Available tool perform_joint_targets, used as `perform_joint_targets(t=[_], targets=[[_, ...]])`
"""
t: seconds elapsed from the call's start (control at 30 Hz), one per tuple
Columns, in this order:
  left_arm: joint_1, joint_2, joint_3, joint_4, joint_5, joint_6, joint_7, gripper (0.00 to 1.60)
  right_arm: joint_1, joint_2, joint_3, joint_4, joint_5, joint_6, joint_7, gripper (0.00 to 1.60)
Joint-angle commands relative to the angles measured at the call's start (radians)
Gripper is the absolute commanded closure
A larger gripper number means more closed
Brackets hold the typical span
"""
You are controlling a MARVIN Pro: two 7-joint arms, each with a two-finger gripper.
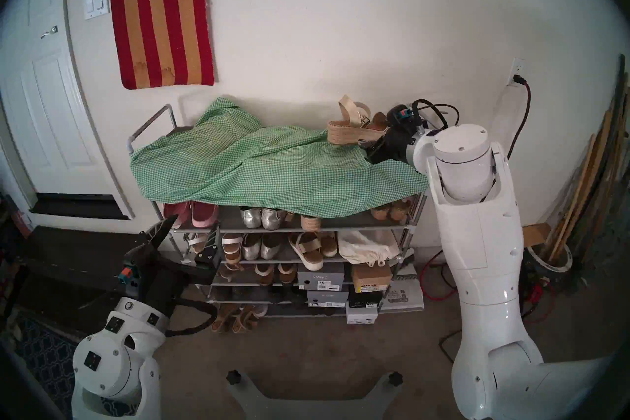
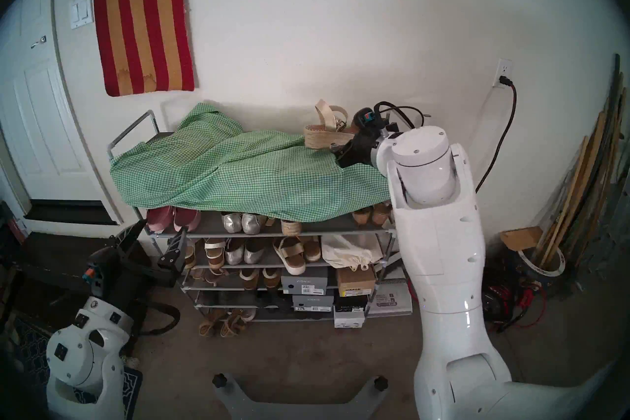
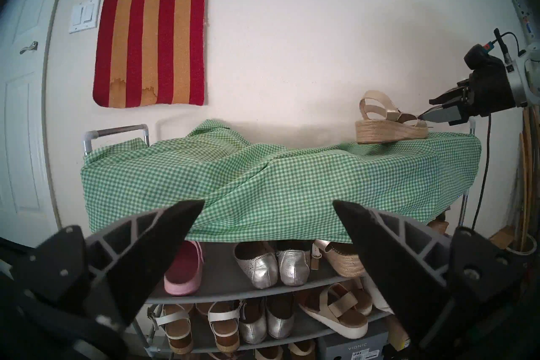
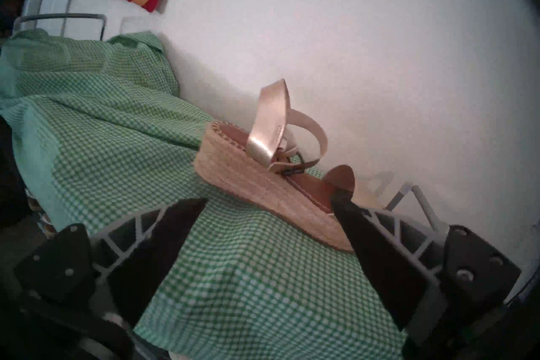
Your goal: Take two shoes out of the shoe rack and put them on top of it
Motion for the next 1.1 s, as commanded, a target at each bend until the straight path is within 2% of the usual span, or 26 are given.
perform_joint_targets(t=[0.0, 0.17, 0.43, 0.67, 0.7, 0.77, 0.83, 0.87, 1.07], targets=[[-0.001, 0.0, 0.001, 0.0, 0.0, 0.001, 0.0, 0.0, -0.118, 0.01, 0.014, -0.122, 0.044, 0.004, 0.044, 0.0], [-0.001, 0.0, 0.001, 0.0, 0.0, 0.001, 0.0, 0.0, -0.18, 0.03, 0.041, -0.203, 0.059, 0.022, 0.069, 0.0], [-0.001, 0.0, 0.001, 0.0, 0.0, 0.0, 0.0, 0.0, -0.271, 0.035, 0.079, -0.263, 0.085, 0.045, 0.105, 0.0], [-0.001, -0.001, 0.001, 0.0, 0.0, 0.0, -0.001, 0.0, -0.349, 0.034, 0.079, -0.301, 0.108, 0.042, 0.138, 0.0], [-0.001, -0.001, 0.001, 0.0, 0.0, 0.0, -0.001, 0.0, -0.382, 0.034, 0.085, -0.317, 0.112, 0.038, 0.139, 0.0], [-0.001, -0.001, 0.001, 0.0, 0.0, 0.0, -0.001, 0.0, -0.386, 0.034, 0.088, -0.324, 0.116, 0.038, 0.146, 0.0], [-0.001, -0.001, 0.001, 0.0, 0.0, 0.0, -0.001, 0.0, -0.428, 0.032, 0.098, -0.347, 0.122, 0.031, 0.148, 0.0], [-0.001, -0.001, 0.001, 0.0, 0.0, 0.0, -0.001, 0.0, -0.416, 0.033, 0.097, -0.343, 0.123, 0.034, 0.151, 0.0], [-0.001, -0.001, 0.001, 0.0, 0.0, 0.0, -0.001, 0.0, -0.5, 0.02, 0.128, -0.391, 0.137, 0.006, 0.155, 0.0]])
